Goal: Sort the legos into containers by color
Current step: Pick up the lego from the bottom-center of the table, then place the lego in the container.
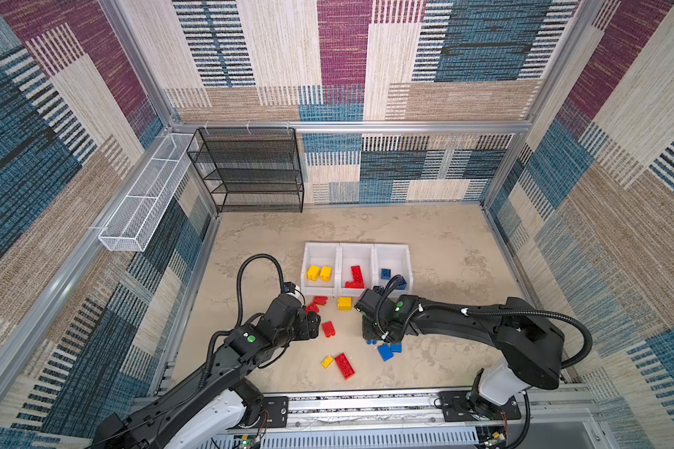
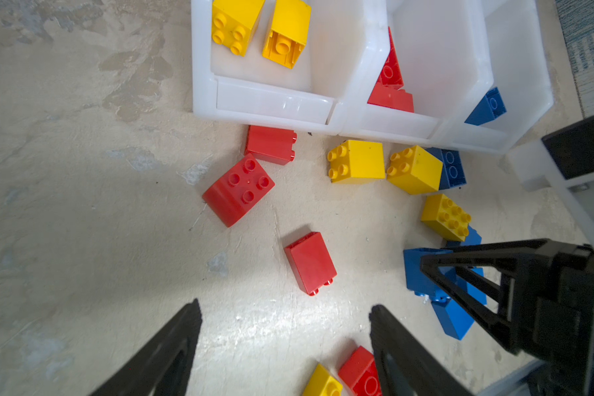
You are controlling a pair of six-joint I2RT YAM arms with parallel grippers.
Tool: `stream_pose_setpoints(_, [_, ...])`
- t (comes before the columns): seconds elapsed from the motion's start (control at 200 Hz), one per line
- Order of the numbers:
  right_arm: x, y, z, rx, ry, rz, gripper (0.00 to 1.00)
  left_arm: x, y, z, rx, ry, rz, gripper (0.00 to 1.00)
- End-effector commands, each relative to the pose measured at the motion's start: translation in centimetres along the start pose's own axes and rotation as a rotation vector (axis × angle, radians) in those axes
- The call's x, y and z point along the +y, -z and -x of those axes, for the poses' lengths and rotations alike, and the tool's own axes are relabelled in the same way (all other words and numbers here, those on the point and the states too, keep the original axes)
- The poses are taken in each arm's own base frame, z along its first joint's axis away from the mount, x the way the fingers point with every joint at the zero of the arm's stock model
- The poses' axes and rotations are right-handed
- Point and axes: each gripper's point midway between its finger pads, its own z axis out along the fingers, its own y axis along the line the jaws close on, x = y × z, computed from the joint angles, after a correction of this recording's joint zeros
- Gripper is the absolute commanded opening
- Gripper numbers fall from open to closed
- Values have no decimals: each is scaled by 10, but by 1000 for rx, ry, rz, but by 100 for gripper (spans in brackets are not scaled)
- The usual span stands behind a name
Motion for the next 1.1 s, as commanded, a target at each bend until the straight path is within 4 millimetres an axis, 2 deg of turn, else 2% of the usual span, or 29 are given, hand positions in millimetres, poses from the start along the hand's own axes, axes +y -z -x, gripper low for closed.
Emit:
stream_pose_setpoints(0.0, [0, 1, 2, -15, -7, -5, 36, -1, 0, 3, -13, 16, -4, 80])
stream_pose_setpoints(0.22, [4, 9, 8, -37, 8, 8, 31, 1, 2, 3, -21, 23, 0, 80])
stream_pose_setpoints(0.376, [11, 31, 26, -104, 31, 20, 31, 3, 4, 1, -22, 28, 2, 80])
stream_pose_setpoints(0.546, [6, 65, 77, -218, 49, 13, 31, 4, 8, -1, -21, 32, 0, 81])
stream_pose_setpoints(0.716, [-30, 88, 148, -348, 36, -25, 31, 3, 12, -4, -10, 37, -15, 81])
stream_pose_setpoints(0.912, [-68, 79, 207, -397, 49, -103, 31, 4, 16, -10, 9, 51, -27, 80])
stream_pose_setpoints(1.097, [-83, 57, 238, -393, 53, -131, 31, 7, 16, -17, 18, 67, -32, 80])
